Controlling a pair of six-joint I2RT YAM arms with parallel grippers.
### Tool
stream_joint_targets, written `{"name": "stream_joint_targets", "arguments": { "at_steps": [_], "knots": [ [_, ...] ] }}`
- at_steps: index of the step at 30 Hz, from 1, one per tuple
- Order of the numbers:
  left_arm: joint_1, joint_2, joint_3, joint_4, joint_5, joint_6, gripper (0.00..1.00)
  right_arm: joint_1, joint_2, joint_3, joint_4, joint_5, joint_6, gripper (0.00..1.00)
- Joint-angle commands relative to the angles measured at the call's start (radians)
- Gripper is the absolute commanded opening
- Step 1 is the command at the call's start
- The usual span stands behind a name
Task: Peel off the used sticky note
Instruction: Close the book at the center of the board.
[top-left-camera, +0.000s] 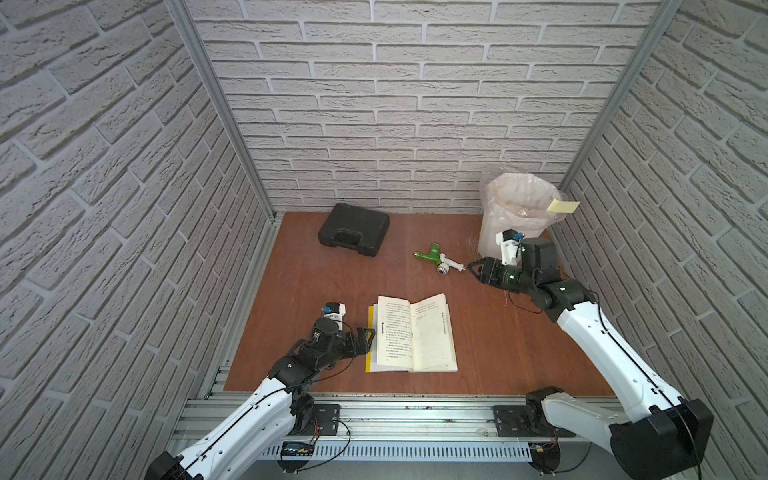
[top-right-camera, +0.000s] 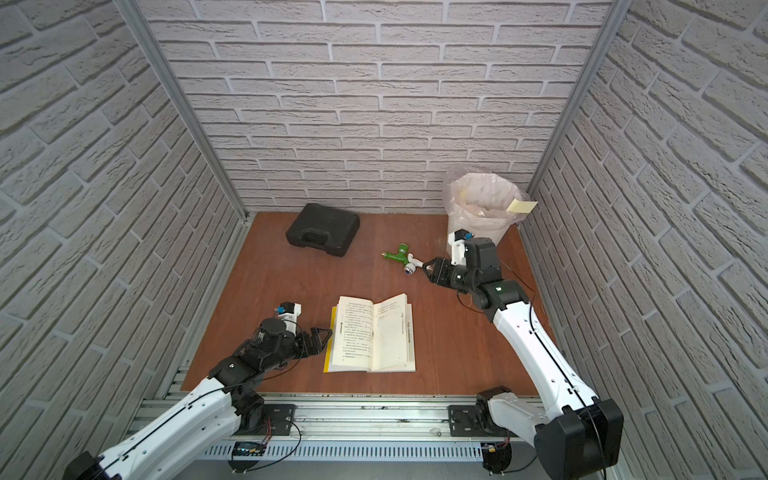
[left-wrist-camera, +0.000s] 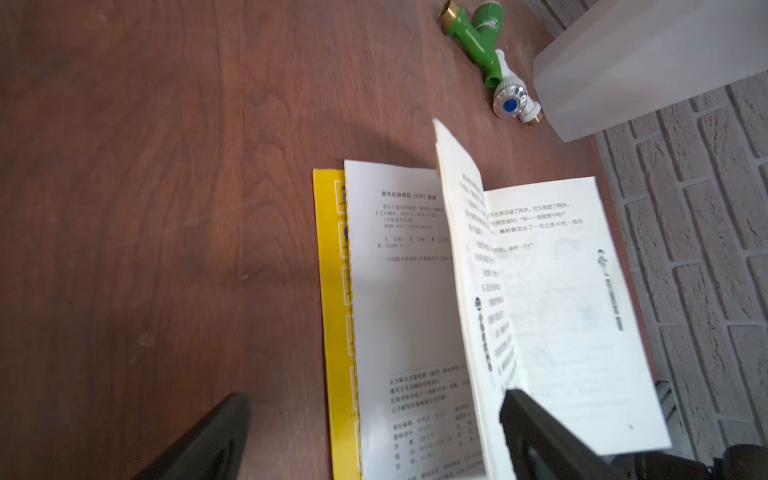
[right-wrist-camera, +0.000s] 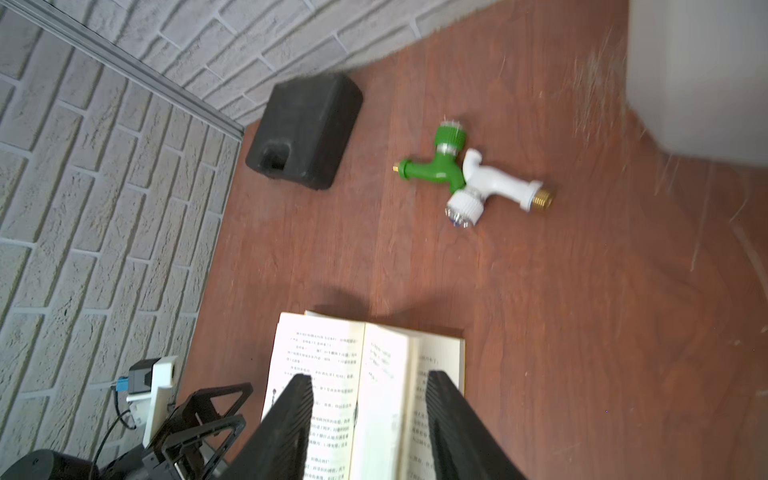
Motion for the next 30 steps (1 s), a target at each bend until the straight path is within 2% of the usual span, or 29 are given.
{"name": "stream_joint_targets", "arguments": {
  "at_steps": [1,9,17,23,30],
  "knots": [
    [0.013,0.035,-0.023,0.112,0.090,-0.017,0.98,0.044,-0.033,-0.099,0.092,0.018,0.028,0.57],
    [0.019,0.198,-0.046,0.268,0.185,-0.014,0.98,0.092,-0.055,-0.312,0.180,0.025,0.107,0.66],
    [0.020,0.278,-0.042,0.292,0.200,0.022,0.98,0.093,-0.033,-0.470,0.294,-0.031,0.184,0.68],
    [0.020,0.319,-0.044,0.344,0.233,0.041,0.98,0.093,0.031,-0.534,0.402,-0.113,0.232,0.69],
    [0.019,0.409,-0.062,0.488,0.291,0.030,0.98,0.092,0.116,-0.583,0.557,-0.178,0.304,0.69]
  ]
}}
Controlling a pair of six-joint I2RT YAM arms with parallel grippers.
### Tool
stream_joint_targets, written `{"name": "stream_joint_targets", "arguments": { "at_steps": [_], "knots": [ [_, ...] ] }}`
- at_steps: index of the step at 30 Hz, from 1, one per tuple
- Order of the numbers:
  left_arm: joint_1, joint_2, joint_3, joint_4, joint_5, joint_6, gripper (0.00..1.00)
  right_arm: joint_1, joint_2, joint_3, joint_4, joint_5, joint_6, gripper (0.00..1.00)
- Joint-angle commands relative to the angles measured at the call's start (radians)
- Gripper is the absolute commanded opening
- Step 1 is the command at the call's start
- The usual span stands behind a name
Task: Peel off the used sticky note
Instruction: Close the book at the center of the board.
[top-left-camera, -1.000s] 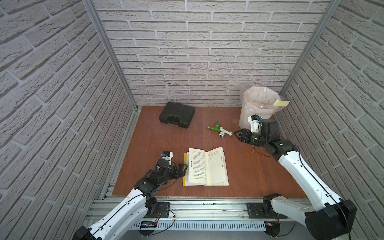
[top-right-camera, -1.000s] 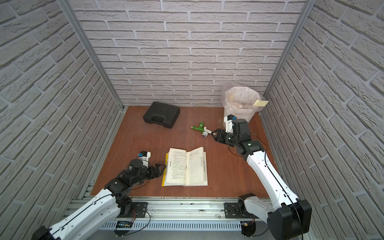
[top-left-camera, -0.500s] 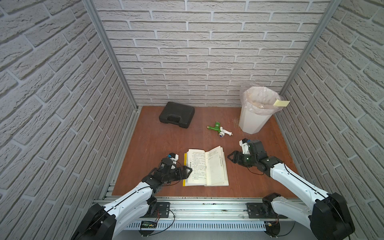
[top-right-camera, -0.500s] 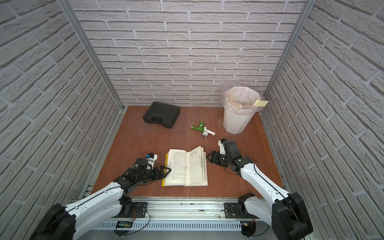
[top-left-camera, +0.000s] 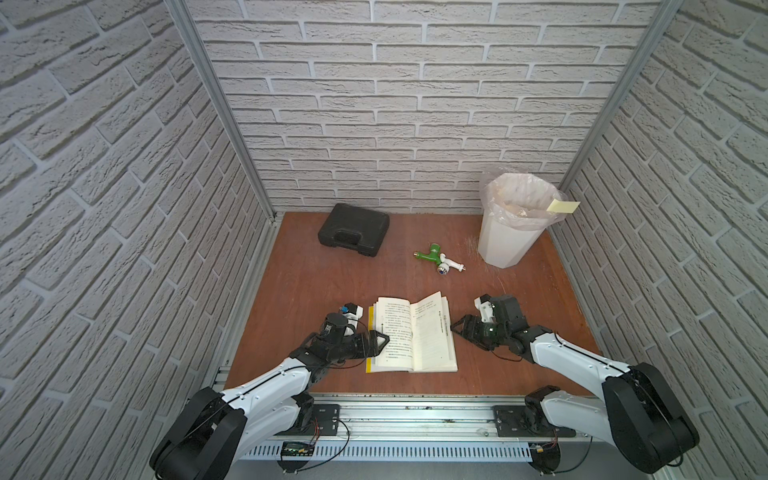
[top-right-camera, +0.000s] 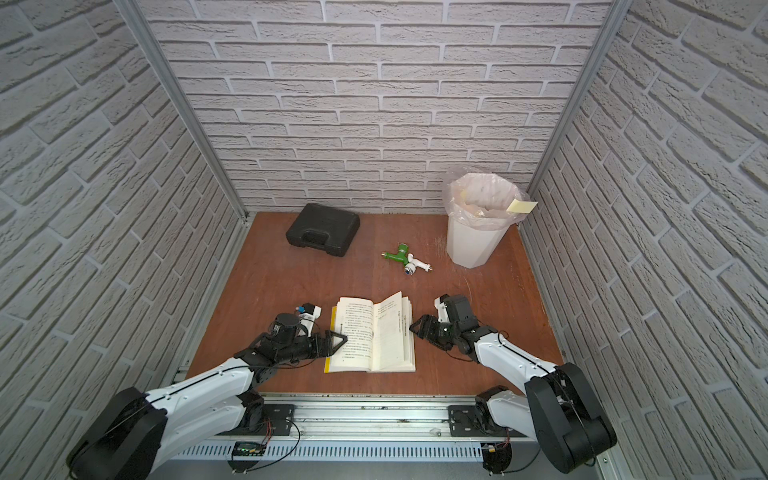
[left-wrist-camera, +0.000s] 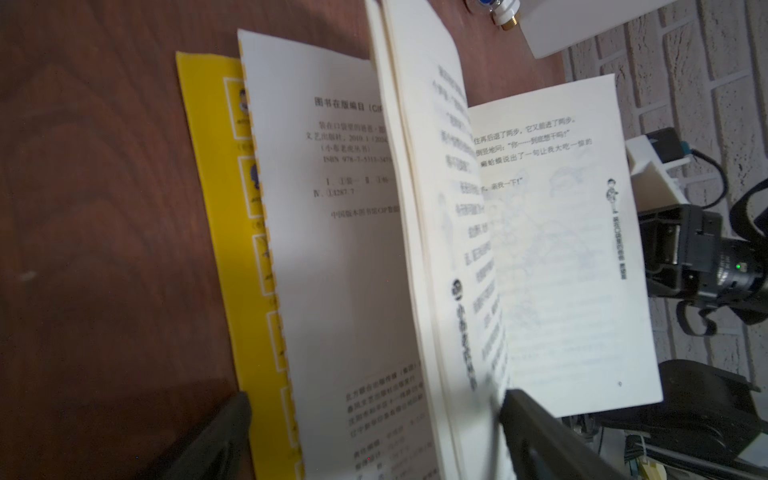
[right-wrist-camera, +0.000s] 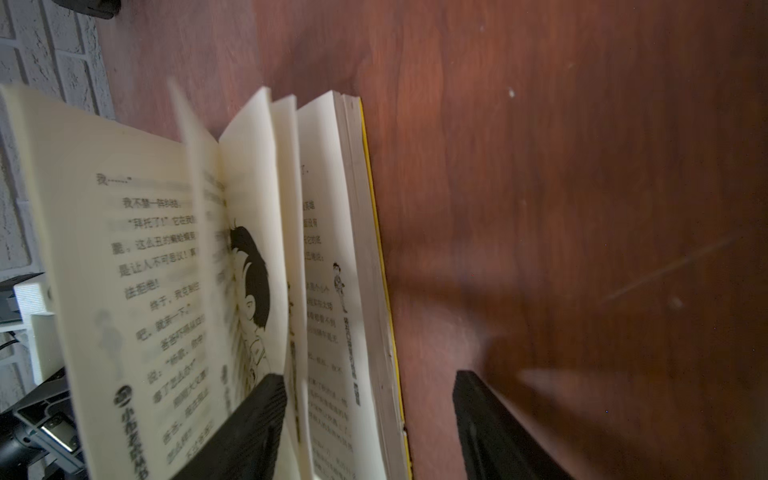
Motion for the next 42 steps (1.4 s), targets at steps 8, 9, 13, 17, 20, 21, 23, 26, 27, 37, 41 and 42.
{"name": "stream_joint_targets", "arguments": {
  "at_steps": [8,9,13,17,20,21,23,26,27,37,41,42],
  "knots": [
    [-0.001,0.105,-0.027,0.301,0.135,-0.054,0.98,0.008,0.076,-0.041,0.200,-0.075,0.075,0.69],
    [-0.004,0.107,-0.022,0.317,0.144,-0.059,0.98,0.008,0.076,-0.042,0.200,-0.075,0.077,0.69],
    [-0.025,0.121,0.022,0.334,0.157,-0.056,0.98,0.008,0.087,-0.048,0.213,-0.076,0.080,0.69],
    [-0.051,0.181,0.087,0.373,0.179,-0.062,0.98,0.008,0.105,-0.055,0.246,-0.090,0.096,0.69],
    [-0.075,0.239,0.143,0.404,0.193,-0.074,0.98,0.008,0.102,-0.061,0.257,-0.095,0.103,0.69],
    [-0.087,0.257,0.163,0.411,0.194,-0.077,0.98,0.008,0.096,-0.061,0.253,-0.092,0.104,0.69],
    [-0.116,0.288,0.211,0.416,0.192,-0.079,0.98,0.007,0.080,-0.061,0.241,-0.090,0.103,0.69],
    [-0.167,0.341,0.299,0.404,0.187,-0.071,0.98,0.008,0.045,-0.057,0.196,-0.079,0.090,0.69],
    [-0.183,0.361,0.329,0.401,0.187,-0.068,0.98,0.007,0.028,-0.054,0.172,-0.071,0.083,0.69],
    [-0.271,0.585,0.532,0.361,0.168,-0.048,0.98,-0.002,-0.310,0.027,-0.260,0.105,-0.032,0.68],
    [-0.269,0.640,0.556,0.342,0.134,-0.044,0.98,-0.004,-0.487,0.060,-0.429,0.172,-0.055,0.66],
    [-0.269,0.655,0.562,0.335,0.125,-0.043,0.98,-0.003,-0.523,0.061,-0.454,0.175,-0.053,0.64]
  ]
}}
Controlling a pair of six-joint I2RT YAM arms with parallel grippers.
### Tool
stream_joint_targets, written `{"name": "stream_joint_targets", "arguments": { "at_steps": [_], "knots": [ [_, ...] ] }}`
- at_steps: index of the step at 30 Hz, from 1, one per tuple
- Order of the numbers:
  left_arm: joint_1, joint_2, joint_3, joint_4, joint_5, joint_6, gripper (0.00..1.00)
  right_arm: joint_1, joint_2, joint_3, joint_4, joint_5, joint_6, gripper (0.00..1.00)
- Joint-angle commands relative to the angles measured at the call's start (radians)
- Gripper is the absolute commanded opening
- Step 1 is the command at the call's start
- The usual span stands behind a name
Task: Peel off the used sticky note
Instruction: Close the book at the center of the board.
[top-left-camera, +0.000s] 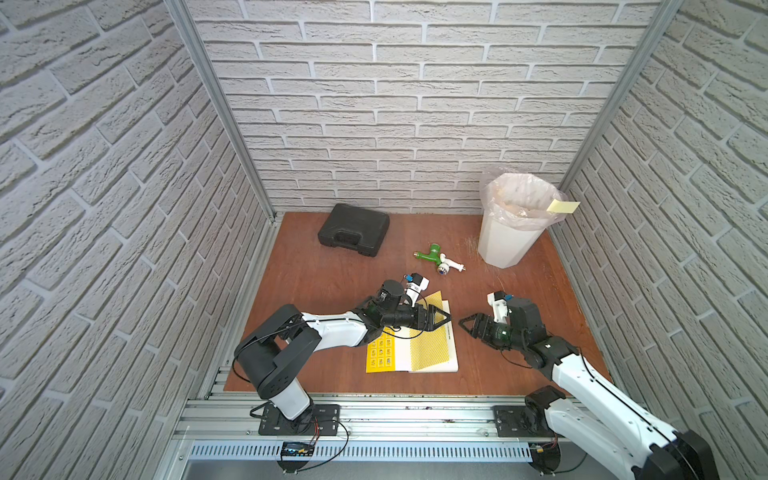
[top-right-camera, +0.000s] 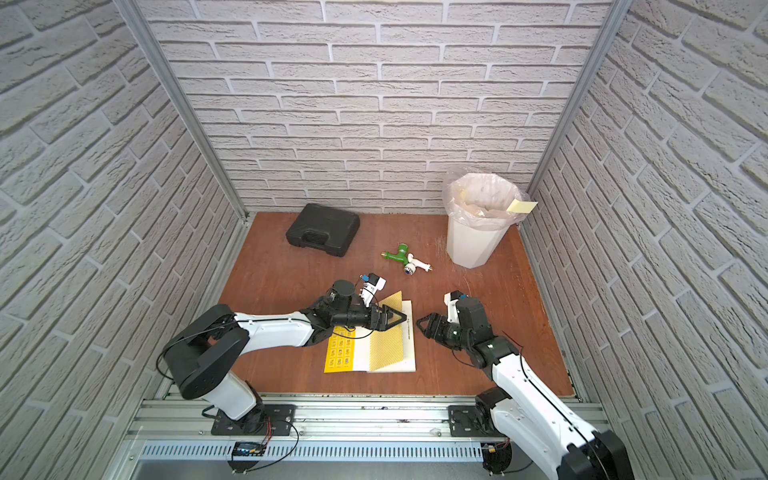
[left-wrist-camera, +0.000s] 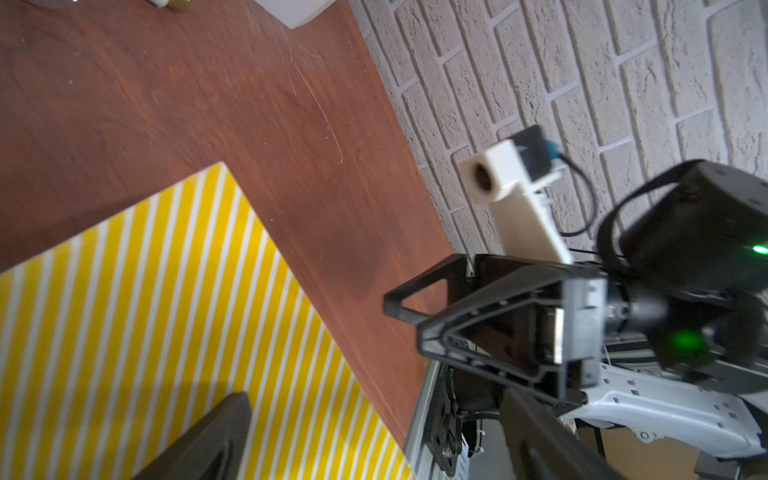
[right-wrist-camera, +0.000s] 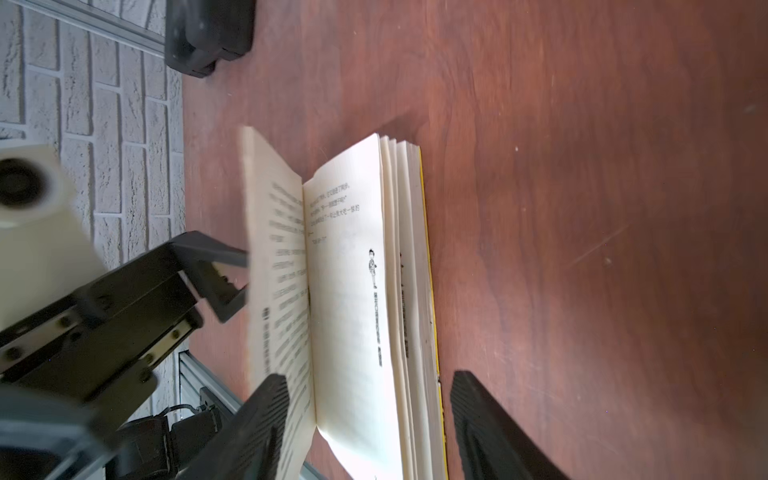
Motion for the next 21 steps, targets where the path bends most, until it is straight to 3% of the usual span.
{"name": "stream_joint_targets", "arguments": {
  "at_steps": [1,5,12,21],
  "knots": [
    [-0.001,0.042,0.033,-0.010,-0.039,0.017,0.98,-0.002,-0.107,0.026,-0.174,0.061,-0.033,0.63],
    [-0.001,0.099,0.063,-0.031,-0.066,0.006,0.98,-0.001,-0.181,-0.011,-0.153,-0.011,-0.004,0.58],
    [0.007,0.153,0.105,-0.094,-0.124,-0.008,0.98,0.022,-0.143,-0.154,0.094,-0.141,0.106,0.44],
    [0.017,0.160,0.113,-0.089,-0.137,-0.024,0.98,0.177,0.105,-0.177,0.394,-0.101,0.155,0.38]
  ]
}}
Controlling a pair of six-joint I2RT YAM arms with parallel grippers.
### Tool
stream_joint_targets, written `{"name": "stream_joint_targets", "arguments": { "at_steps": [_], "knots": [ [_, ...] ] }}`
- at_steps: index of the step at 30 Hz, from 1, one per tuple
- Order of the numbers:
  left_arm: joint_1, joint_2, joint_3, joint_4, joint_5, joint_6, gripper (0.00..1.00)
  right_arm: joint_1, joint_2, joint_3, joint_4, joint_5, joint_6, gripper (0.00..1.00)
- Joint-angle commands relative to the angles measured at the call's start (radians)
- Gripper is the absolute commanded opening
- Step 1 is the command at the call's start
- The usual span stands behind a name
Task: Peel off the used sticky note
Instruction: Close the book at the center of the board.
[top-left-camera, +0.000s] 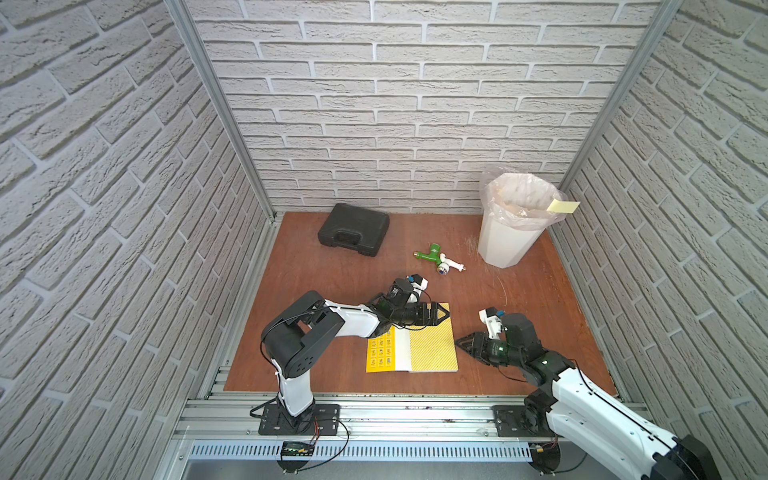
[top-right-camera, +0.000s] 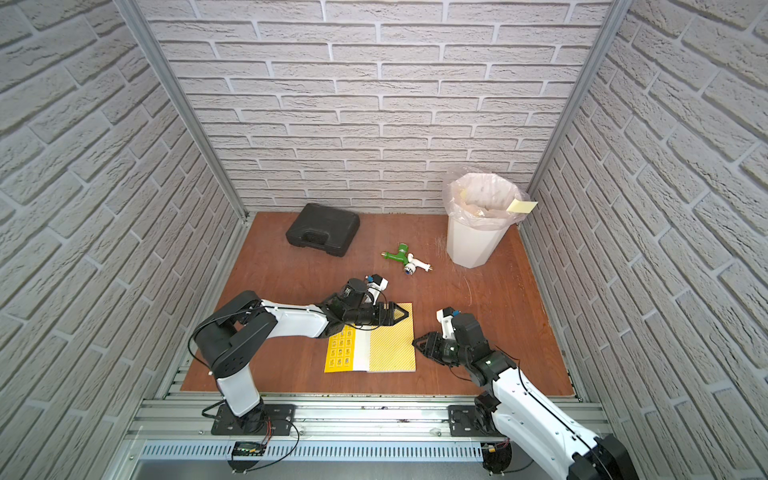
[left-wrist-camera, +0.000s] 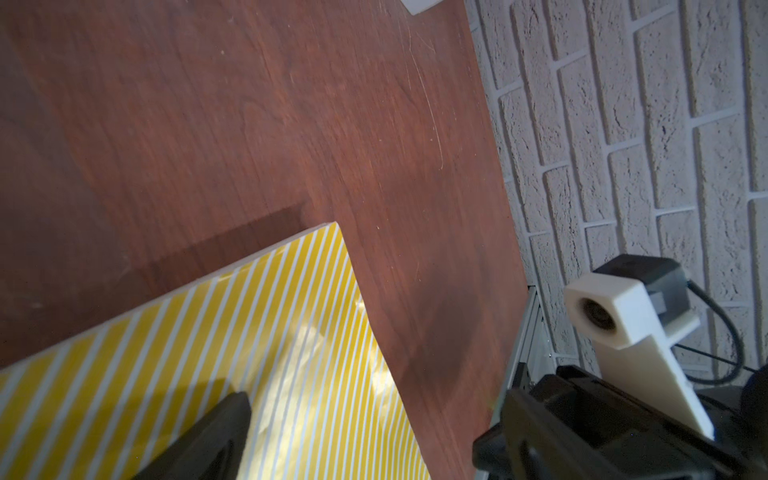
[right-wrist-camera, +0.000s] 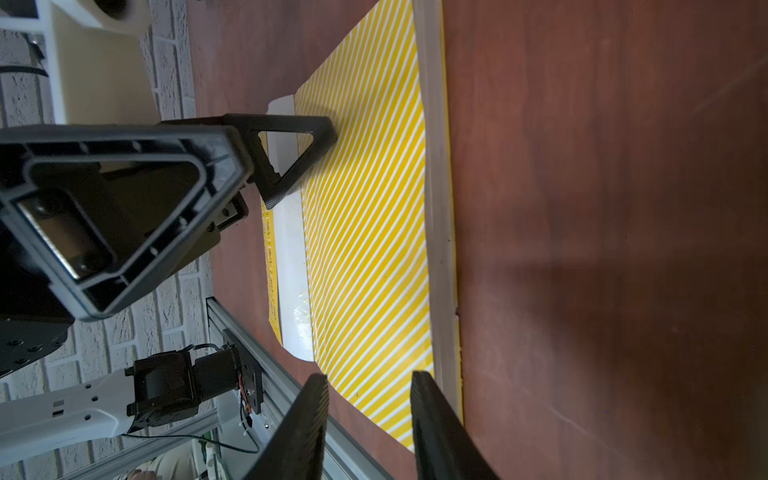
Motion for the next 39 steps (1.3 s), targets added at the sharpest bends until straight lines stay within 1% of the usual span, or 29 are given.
{"name": "stream_joint_targets", "arguments": {
  "at_steps": [1,3,6,9,13,16,20,25,29,33,36,39],
  "knots": [
    [0.012,0.006,0.017,-0.001,-0.021,-0.003,0.98,0.069,0.090,0.000,0.219,0.019,0.032,0.37],
    [0.015,0.003,0.017,0.001,-0.021,-0.008,0.98,0.125,0.178,0.016,0.294,0.042,0.036,0.36],
    [0.022,0.001,0.009,0.015,-0.016,-0.021,0.98,0.176,0.298,0.039,0.369,0.066,0.032,0.36],
    [0.036,-0.015,-0.006,0.030,-0.007,-0.028,0.98,0.199,0.416,0.049,0.446,0.073,0.035,0.36],
    [0.082,-0.084,-0.053,0.033,0.009,-0.037,0.98,0.205,0.539,0.046,0.539,0.071,0.048,0.37],
    [0.124,-0.178,-0.102,0.001,0.010,-0.029,0.98,0.205,0.601,0.046,0.578,0.073,0.058,0.37],
    [0.170,-0.340,-0.191,-0.091,-0.017,-0.012,0.98,0.205,0.643,0.052,0.612,0.072,0.067,0.37],
    [0.213,-0.537,-0.281,-0.326,-0.069,-0.027,0.98,0.205,0.657,0.055,0.622,0.079,0.072,0.37],
    [0.212,-0.681,-0.357,-0.486,-0.089,-0.110,0.98,0.205,0.662,0.057,0.621,0.089,0.073,0.37],
    [0.195,-0.832,-0.458,-0.549,-0.088,-0.256,0.98,0.205,0.676,0.059,0.641,0.093,0.082,0.37],
    [0.152,-0.949,-0.511,-0.606,-0.110,-0.353,0.98,0.205,0.691,0.062,0.659,0.089,0.091,0.37],
    [0.091,-1.085,-0.553,-0.660,-0.139,-0.460,0.98,0.205,0.706,0.064,0.670,0.083,0.096,0.38]
  ]
}}
